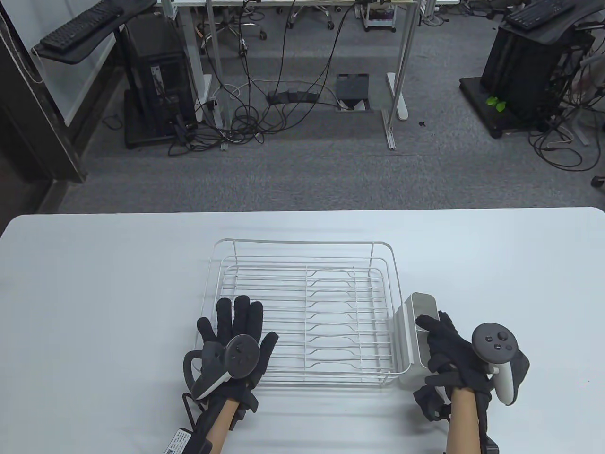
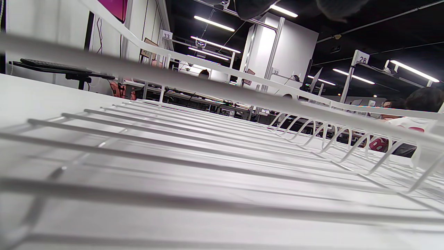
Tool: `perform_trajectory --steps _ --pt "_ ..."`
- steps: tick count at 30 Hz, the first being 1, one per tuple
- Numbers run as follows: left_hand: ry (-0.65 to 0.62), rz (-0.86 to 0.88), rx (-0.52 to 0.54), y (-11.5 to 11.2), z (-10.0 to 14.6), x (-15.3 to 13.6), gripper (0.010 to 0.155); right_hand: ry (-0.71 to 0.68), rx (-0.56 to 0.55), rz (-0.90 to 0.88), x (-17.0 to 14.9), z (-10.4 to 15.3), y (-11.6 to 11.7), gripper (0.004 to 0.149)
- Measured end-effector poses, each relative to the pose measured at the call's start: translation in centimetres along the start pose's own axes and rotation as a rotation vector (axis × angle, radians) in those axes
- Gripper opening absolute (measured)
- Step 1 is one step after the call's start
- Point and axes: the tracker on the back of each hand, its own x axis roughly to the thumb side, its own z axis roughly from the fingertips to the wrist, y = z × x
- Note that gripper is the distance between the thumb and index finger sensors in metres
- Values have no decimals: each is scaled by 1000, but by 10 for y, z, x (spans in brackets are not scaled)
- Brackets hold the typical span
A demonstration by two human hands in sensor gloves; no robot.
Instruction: Hang the cutlery bin on dish rack (Opening facing upward)
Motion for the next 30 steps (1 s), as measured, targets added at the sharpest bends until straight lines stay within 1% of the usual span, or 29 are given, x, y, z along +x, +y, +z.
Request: perform_trajectory --steps 4,9,11,15,19,23,30 --pt "0 0 2 0 0 0 70 -5 0 -26 2 4 -10 42" --pt "-1 1 2 0 0 0 70 -44 -65 -90 12 17 -33 44" --pt "-1 1 3 0 0 0 70 -78 -96 -99 21 23 -39 44" --pt "-1 1 2 0 0 0 70 -159 -134 -87 44 34 -43 47" --pt "0 0 4 0 0 0 70 -258 -181 -68 68 44 -37 48" --pt "0 -1 5 0 0 0 70 -322 -188 -36 86 50 -26 49" --pt "0 -1 5 0 0 0 70 -379 -178 30 101 51 -1 56"
